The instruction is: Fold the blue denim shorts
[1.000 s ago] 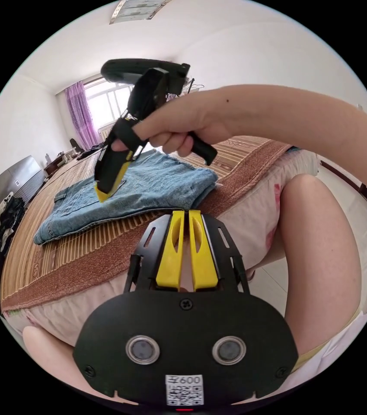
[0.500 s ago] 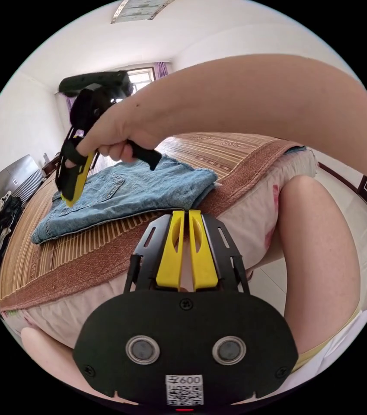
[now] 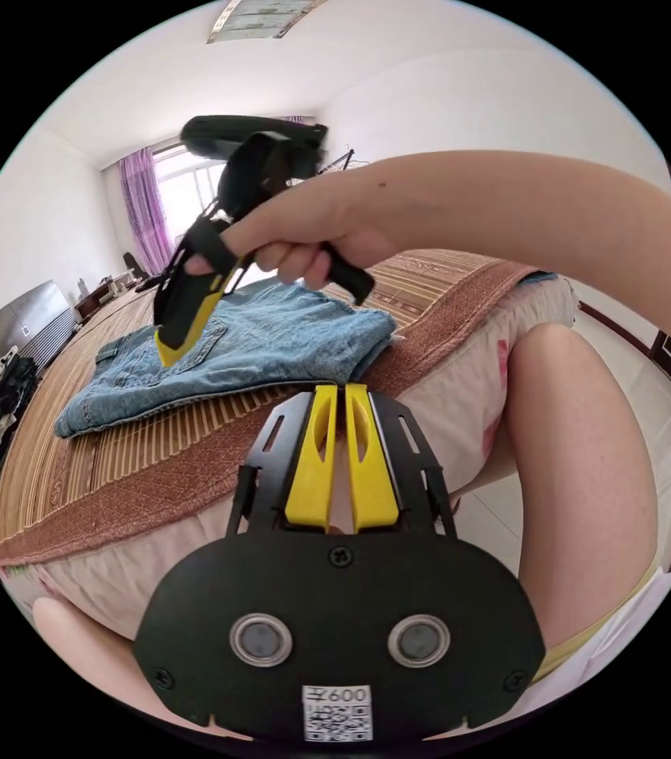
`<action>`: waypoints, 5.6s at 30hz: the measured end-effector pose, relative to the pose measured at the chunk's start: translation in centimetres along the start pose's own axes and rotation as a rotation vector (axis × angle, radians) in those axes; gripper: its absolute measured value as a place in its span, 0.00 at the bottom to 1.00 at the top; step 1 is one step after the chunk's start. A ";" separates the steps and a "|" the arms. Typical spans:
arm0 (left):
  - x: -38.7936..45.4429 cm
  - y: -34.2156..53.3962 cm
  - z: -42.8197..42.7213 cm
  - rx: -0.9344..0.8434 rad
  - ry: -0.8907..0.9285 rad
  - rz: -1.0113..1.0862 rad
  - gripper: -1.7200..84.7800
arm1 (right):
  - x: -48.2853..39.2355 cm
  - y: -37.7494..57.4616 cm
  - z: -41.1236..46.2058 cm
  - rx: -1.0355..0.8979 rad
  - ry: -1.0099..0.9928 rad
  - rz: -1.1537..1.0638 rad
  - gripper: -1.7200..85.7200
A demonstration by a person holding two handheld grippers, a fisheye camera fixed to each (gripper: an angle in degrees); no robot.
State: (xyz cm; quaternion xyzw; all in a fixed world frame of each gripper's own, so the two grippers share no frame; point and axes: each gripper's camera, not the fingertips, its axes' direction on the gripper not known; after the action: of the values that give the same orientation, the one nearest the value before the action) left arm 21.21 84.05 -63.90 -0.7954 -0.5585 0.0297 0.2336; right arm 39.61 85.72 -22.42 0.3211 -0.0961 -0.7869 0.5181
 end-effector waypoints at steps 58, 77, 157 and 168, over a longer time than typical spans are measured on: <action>7.2 -18.8 -4.9 -0.135 0.233 -0.344 0.05 | -35.6 27.8 16.2 -0.131 1.164 -0.366 0.02; 8.3 -23.2 -8.2 -0.117 0.252 -0.376 0.04 | -31.7 35.6 23.0 -0.386 1.479 -0.232 0.01; 19.5 -18.5 -7.8 -0.172 0.500 -0.199 0.03 | -36.1 33.9 9.5 -0.216 1.336 0.121 0.01; 12.8 -23.3 -5.7 -0.056 -0.322 0.107 0.03 | -27.2 25.2 -9.4 0.299 0.875 0.349 0.01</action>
State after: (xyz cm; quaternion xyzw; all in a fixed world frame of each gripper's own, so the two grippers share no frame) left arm 7.37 99.94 -46.69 -0.8150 -0.5463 0.1535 0.1170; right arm 71.29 100.09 -6.46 0.6715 -0.0337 -0.4572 0.5822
